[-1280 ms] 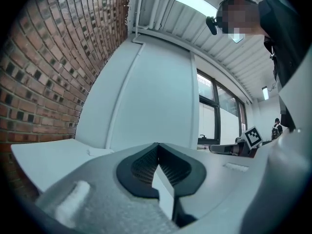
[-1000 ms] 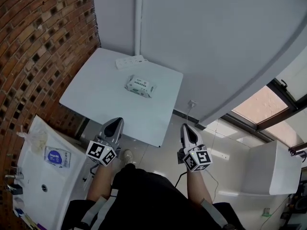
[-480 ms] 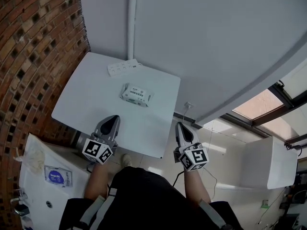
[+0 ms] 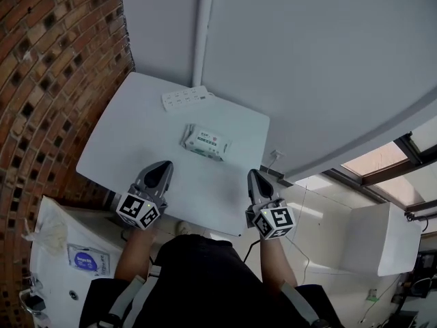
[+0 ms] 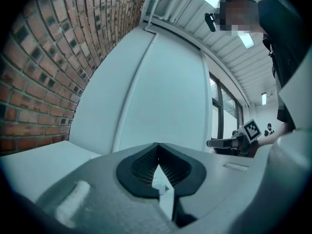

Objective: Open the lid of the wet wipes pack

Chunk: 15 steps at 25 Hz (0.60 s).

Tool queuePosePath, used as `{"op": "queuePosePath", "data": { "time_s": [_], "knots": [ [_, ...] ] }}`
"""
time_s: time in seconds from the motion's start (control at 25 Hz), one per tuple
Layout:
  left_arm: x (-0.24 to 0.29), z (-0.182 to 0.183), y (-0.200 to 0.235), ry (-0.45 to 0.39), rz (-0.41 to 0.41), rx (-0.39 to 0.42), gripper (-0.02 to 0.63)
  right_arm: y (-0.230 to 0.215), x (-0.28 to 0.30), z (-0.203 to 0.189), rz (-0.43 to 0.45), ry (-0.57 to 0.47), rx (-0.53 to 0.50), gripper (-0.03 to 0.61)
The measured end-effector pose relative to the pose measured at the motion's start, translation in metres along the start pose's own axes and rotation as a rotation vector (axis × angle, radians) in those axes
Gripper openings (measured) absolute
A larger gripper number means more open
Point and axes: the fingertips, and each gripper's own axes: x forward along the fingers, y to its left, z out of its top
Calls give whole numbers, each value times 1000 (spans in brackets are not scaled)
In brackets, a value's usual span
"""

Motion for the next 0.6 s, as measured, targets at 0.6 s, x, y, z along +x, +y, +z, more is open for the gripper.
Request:
{"op": "queuePosePath", "data": {
  "time_s": [0.6],
  "knots": [
    [44,-24,22,49,44,9,2,-24,67,-14,114,56,-26,3]
  ]
}}
